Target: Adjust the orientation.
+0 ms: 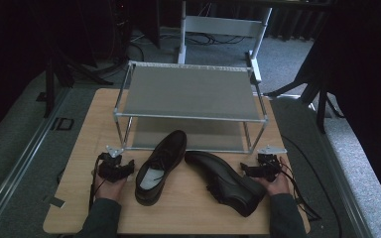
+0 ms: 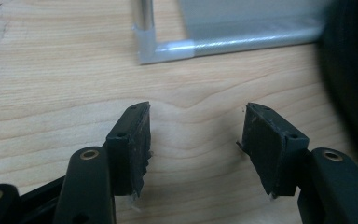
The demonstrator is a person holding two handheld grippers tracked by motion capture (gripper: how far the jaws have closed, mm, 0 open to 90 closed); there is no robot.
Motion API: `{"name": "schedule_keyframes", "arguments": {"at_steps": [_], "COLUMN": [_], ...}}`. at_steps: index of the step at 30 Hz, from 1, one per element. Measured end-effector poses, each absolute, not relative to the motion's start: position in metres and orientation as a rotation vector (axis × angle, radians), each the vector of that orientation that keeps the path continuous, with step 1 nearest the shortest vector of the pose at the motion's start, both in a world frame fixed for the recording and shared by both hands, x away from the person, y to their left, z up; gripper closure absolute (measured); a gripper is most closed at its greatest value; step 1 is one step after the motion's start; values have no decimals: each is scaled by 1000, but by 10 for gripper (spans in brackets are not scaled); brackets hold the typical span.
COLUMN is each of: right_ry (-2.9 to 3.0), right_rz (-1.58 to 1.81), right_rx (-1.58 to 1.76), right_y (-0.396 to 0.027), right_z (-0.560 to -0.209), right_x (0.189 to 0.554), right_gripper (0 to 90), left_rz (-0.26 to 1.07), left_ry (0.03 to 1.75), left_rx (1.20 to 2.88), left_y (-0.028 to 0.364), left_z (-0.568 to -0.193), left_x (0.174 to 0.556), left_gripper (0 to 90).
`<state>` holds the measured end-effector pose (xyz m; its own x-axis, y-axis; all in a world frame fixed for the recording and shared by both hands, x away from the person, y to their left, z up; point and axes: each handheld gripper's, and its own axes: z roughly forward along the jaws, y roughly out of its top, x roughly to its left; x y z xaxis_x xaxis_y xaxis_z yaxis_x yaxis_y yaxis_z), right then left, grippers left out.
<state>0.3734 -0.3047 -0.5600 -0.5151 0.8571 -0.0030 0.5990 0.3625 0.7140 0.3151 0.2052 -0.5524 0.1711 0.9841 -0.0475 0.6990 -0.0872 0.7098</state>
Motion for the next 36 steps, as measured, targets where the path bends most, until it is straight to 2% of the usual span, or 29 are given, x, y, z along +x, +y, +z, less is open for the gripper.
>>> {"name": "schedule_keyframes", "arguments": {"at_steps": [10,15,23,27,28,31,36], "right_ry": [2255,2246,2244,2244,2244,2244,2246], "right_rz": [945,942,940,940,940,940,942], "right_rx": [1272,1282,1283,1283,1282,1282,1280], "right_y": [-305,-305,-305,-305,-305,-305,-305], "right_z": [-560,-560,-560,-560,-560,-560,-560], "right_x": [373,373,373,373,373,373,373], "right_gripper": [106,106,106,106,106,106,106], "left_rz": [627,591,551,527,527,482,501], "left_ry": [1436,1377,1341,1318,1318,1265,1260], "left_rx": [1852,1885,1954,1976,1976,2023,2024], "left_y": [203,200,192,189,189,180,178], "left_z": [-536,-533,-538,-540,-540,-543,-543], "left_x": [288,274,267,266,266,263,258], "left_gripper": [440,457,613,750,750,880,900]}}
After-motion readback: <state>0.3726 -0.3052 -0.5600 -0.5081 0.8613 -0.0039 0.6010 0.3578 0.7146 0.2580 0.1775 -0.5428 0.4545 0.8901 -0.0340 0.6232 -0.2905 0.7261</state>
